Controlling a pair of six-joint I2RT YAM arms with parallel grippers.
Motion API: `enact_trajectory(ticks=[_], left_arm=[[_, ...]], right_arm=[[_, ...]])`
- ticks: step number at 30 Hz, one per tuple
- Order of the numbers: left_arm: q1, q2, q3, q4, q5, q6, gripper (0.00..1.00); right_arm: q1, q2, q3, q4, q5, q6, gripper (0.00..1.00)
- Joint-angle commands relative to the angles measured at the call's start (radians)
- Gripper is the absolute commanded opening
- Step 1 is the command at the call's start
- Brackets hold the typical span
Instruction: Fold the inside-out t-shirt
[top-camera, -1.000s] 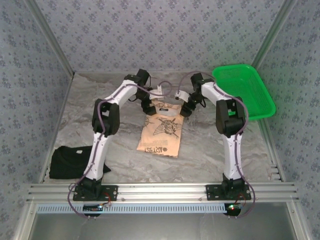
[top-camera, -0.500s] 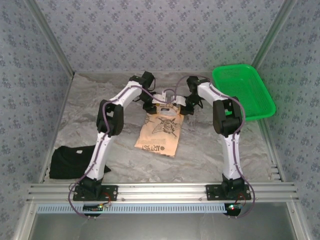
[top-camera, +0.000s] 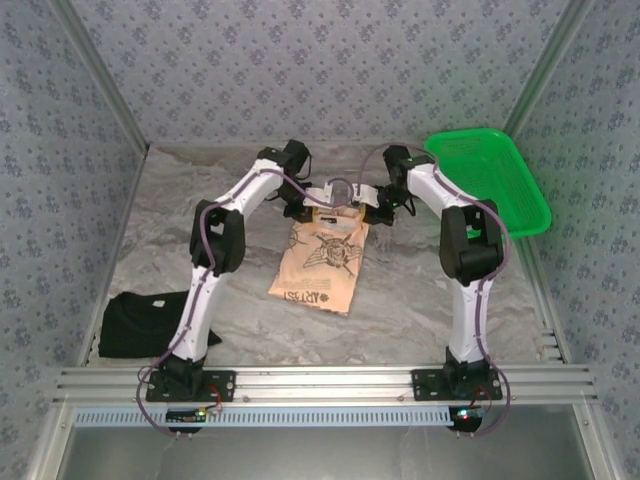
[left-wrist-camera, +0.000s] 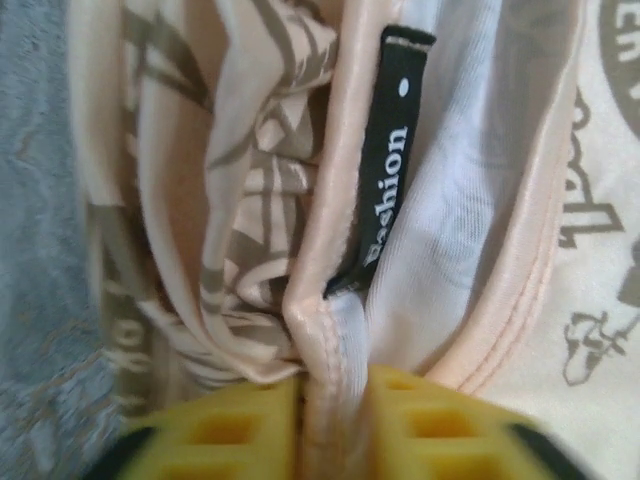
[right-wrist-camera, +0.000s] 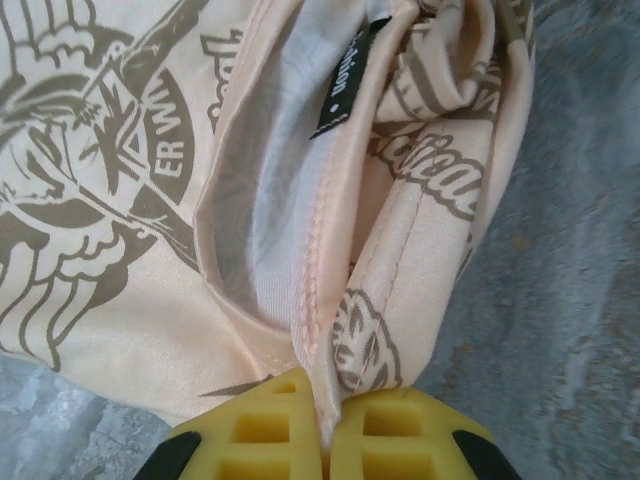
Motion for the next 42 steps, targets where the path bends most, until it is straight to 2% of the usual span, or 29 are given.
enact_trajectory(ticks=[1, 6, 10, 14, 21, 25, 28, 29, 31, 33, 35, 38, 40, 41, 42], left_arm=[[0.006, -0.093, -0.034, 0.001, 0.021, -0.024, 0.99], [0.040, -0.095, -0.043, 0.061, 0.096, -0.048, 1.00], [0.063, -0.055, -0.034, 0.130, 0.102, -0.028, 1.00], [0.068, 0.032, 0.032, 0.143, 0.124, 0.014, 1.00], [0.069, 0.132, 0.161, 0.181, 0.179, -0.045, 1.00], [0.041, 0.190, 0.209, 0.143, 0.120, -0.037, 1.00], [0.010, 0.256, 0.264, 0.086, 0.022, -0.010, 1.00], [0.003, 0.271, 0.280, 0.054, 0.004, 0.011, 0.96], [-0.004, 0.271, 0.277, 0.020, 0.011, 0.035, 0.81], [-0.007, 0.257, 0.276, -0.028, 0.064, 0.057, 0.55], [-0.007, 0.239, 0.268, -0.056, 0.108, 0.081, 0.34], [-0.010, 0.207, 0.250, -0.067, 0.118, 0.094, 0.25], [-0.010, 0.176, 0.233, -0.067, 0.119, 0.097, 0.15], [-0.008, 0.159, 0.223, -0.060, 0.111, 0.085, 0.04], [-0.006, 0.141, 0.215, -0.057, 0.099, 0.075, 0.00]], right_arm=[[-0.003, -0.018, -0.007, -0.006, -0.012, -0.021, 0.00], [0.004, 0.004, -0.033, 0.012, -0.008, -0.028, 0.00], [0.017, 0.026, -0.031, 0.019, 0.028, -0.052, 0.00], [0.024, 0.044, -0.015, 0.025, 0.043, -0.072, 0.00], [0.036, 0.060, 0.002, 0.015, 0.046, -0.084, 0.00], [0.045, 0.058, -0.015, 0.019, 0.046, -0.084, 0.00], [0.051, 0.060, -0.018, 0.013, 0.040, -0.085, 0.00], [0.054, 0.058, -0.019, 0.009, 0.038, -0.086, 0.00], [0.055, 0.050, -0.025, 0.008, 0.040, -0.088, 0.00], [0.055, 0.037, -0.036, 0.014, 0.044, -0.089, 0.00], [0.052, 0.026, -0.046, 0.020, 0.045, -0.084, 0.00], [0.043, 0.004, -0.067, 0.035, 0.052, -0.069, 0.00], [0.038, -0.020, -0.095, 0.058, 0.060, -0.054, 0.00], [0.035, -0.036, -0.114, 0.072, 0.064, -0.047, 0.00], [0.030, -0.050, -0.128, 0.088, 0.070, -0.038, 0.00]])
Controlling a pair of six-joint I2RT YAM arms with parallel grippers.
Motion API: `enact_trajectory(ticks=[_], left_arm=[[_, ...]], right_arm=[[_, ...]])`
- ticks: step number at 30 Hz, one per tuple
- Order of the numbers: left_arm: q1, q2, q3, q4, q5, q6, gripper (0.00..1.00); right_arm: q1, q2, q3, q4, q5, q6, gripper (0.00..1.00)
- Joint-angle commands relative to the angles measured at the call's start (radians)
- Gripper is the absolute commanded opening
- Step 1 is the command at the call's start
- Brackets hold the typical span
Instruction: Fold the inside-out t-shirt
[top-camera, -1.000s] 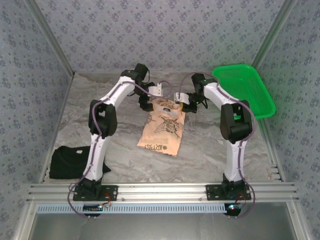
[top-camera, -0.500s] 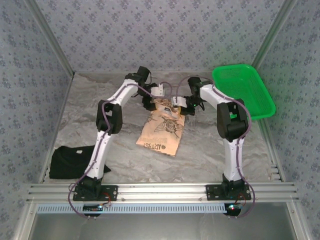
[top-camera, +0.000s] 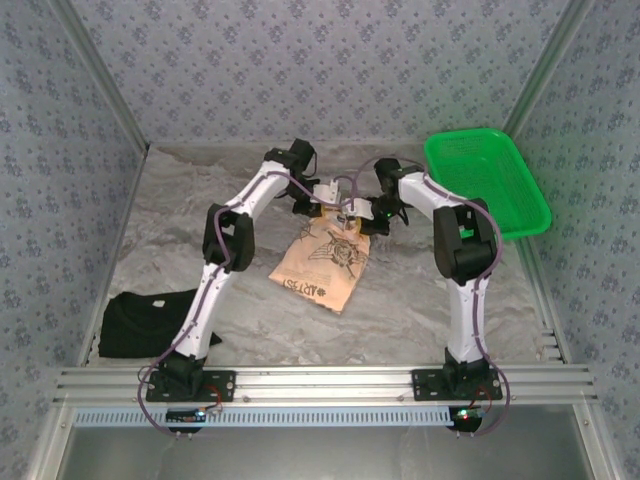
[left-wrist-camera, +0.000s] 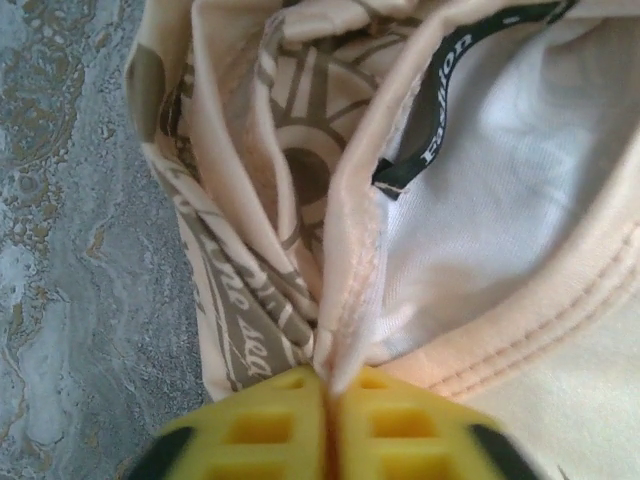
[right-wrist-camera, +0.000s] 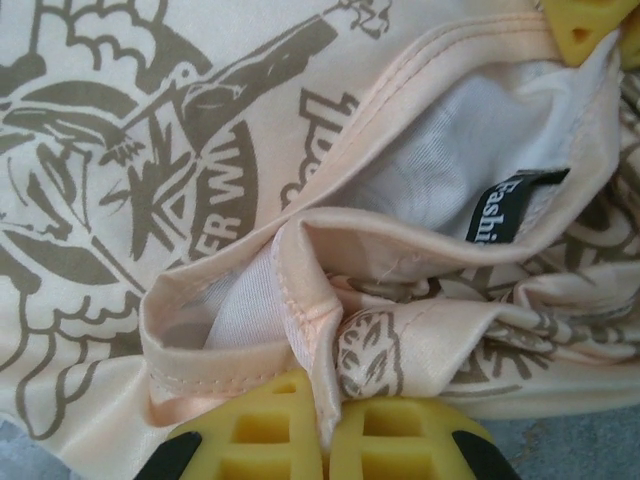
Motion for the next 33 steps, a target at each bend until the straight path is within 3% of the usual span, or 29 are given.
enact_trajectory(ticks=[1, 7, 12, 21, 25, 29, 33], left_arm=[[0.001, -0.079, -0.038, -0.065, -0.003, 0.005, 0.00], [0.020, -0.192, -0.082, -0.132, -0.029, -0.038, 0.00], [0.018, -0.356, -0.250, -0.154, -0.053, -0.101, 0.00], [0.008, -0.725, -0.575, -0.004, -0.103, -0.249, 0.00], [0.002, -0.774, -0.539, 0.028, -0.224, -0.297, 0.00], [0.002, -0.765, -0.368, 0.040, -0.391, -0.337, 0.00], [-0.011, -0.787, -0.268, 0.058, -0.509, -0.352, 0.00]], right_arm=[[-0.018, -0.085, -0.047, 0.032, 0.018, 0.027, 0.00], [-0.036, -0.161, -0.113, 0.109, 0.081, 0.103, 0.00], [-0.015, -0.267, -0.200, 0.185, 0.018, 0.146, 0.00], [0.037, -0.439, -0.250, 0.383, -0.020, 0.208, 0.00], [0.044, -0.461, -0.134, 0.419, 0.005, 0.243, 0.00], [0.069, -0.472, -0.025, 0.455, 0.115, 0.240, 0.00], [0.100, -0.532, -0.042, 0.502, 0.189, 0.224, 0.00]])
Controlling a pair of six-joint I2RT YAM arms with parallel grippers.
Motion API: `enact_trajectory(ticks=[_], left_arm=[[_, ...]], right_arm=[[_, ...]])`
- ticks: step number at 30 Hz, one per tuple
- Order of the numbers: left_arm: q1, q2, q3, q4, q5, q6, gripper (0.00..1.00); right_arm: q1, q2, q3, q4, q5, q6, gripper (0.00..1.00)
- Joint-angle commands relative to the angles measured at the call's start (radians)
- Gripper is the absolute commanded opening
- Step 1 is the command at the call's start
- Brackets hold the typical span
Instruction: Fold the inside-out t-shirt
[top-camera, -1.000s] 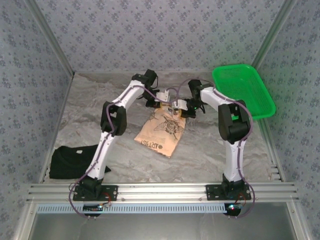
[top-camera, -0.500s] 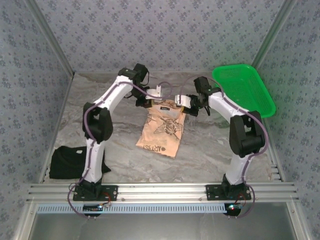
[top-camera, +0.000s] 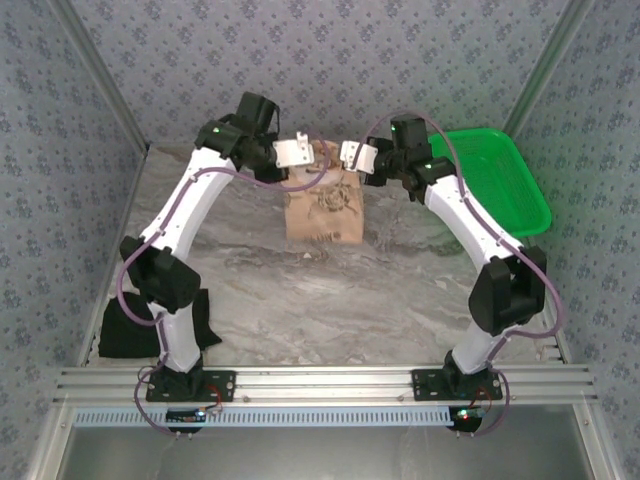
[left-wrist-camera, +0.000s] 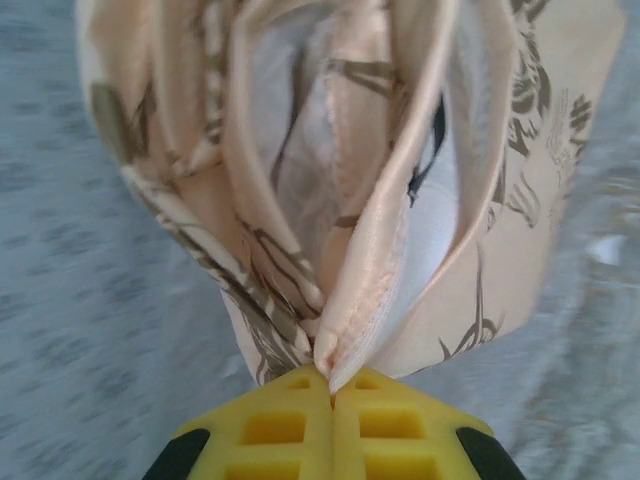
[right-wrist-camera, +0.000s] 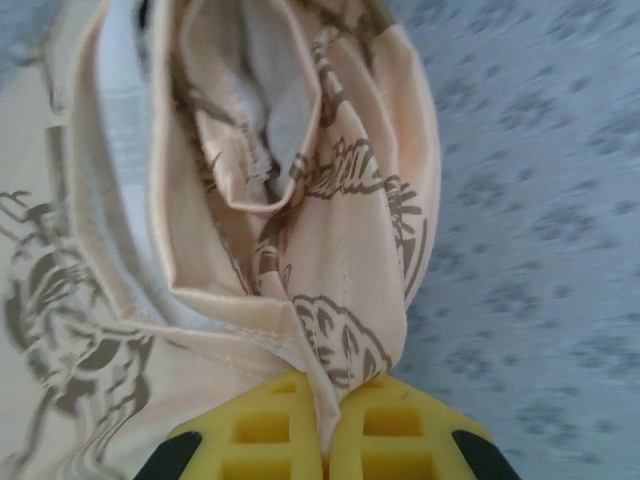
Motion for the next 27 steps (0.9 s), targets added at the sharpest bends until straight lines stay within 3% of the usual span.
enact_trajectory(ticks=[1, 3, 6, 9, 12, 15, 17, 23, 27], left_arm=[[-0.021, -0.059, 0.035, 0.052, -0.136, -0.020, 0.00], [-0.057, -0.137, -0.105, 0.119, -0.165, 0.025, 0.00], [-0.118, -0.286, -0.466, 0.263, -0.165, 0.081, 0.00], [-0.198, -0.399, -0.790, 0.397, -0.142, -0.005, 0.00], [-0.299, -0.432, -0.981, 0.405, -0.144, -0.116, 0.00], [-0.356, -0.422, -1.058, 0.368, -0.154, -0.222, 0.00], [-0.364, -0.431, -1.072, 0.292, -0.124, -0.273, 0.00], [-0.471, -0.554, -1.146, 0.143, -0.050, -0.316, 0.00], [-0.557, -0.646, -1.180, 0.142, 0.106, -0.362, 0.00]], right_arm=[[0.033, -0.084, -0.007, 0.032, 0.061, -0.010, 0.00], [0.059, -0.131, -0.087, 0.041, 0.086, -0.030, 0.00], [0.121, -0.212, -0.268, 0.057, 0.175, -0.055, 0.00], [0.226, -0.282, -0.501, 0.062, 0.229, -0.105, 0.00], [0.304, -0.307, -0.653, 0.084, 0.282, 0.014, 0.00], [0.361, -0.335, -0.740, -0.003, 0.309, 0.087, 0.00], [0.369, -0.358, -0.757, -0.131, 0.256, 0.119, 0.00], [0.422, -0.393, -0.768, -0.378, 0.254, 0.261, 0.00], [0.519, -0.521, -0.818, -0.419, 0.164, 0.278, 0.00]])
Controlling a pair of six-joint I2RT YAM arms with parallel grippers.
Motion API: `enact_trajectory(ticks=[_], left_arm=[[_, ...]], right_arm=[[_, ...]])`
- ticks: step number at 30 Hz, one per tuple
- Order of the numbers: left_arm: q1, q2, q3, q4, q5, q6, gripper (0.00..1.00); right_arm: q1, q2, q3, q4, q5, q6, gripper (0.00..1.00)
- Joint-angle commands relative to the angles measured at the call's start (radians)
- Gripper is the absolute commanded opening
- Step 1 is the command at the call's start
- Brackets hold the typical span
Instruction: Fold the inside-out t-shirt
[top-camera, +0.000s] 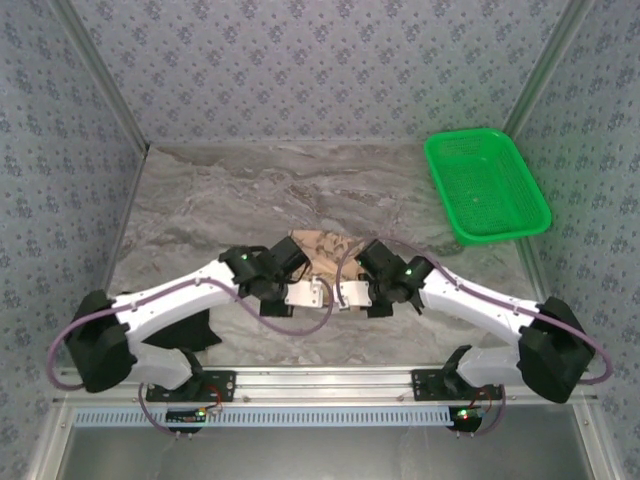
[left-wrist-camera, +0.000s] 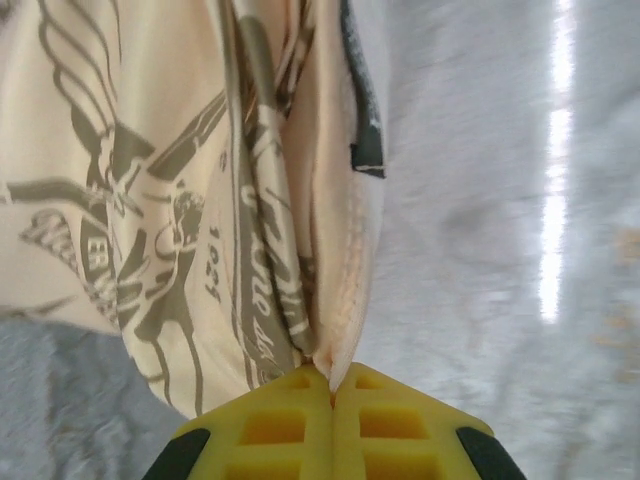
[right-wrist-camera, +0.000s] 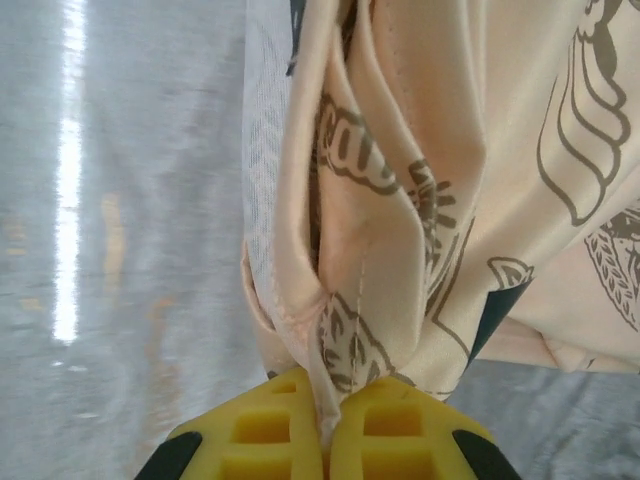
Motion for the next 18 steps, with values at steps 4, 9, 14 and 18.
enact_trajectory(ticks=[4, 9, 14, 18], left_arm=[[-0.118, -0.090, -0.005, -0.078, 0.202, -0.112, 0.00], [-0.112, -0.100, 0.003, -0.099, 0.221, -0.105, 0.00], [0.023, -0.042, 0.069, -0.163, 0.292, -0.055, 0.00], [0.103, 0.022, 0.113, -0.184, 0.344, -0.003, 0.00]], right_arm=[[0.059, -0.248, -0.056, -0.135, -0.232, 0.038, 0.00], [-0.024, -0.372, -0.041, -0.115, -0.359, 0.046, 0.00], [-0.176, -0.303, 0.027, -0.130, -0.505, 0.014, 0.00], [-0.232, -0.164, 0.092, -0.182, -0.474, -0.003, 0.00]])
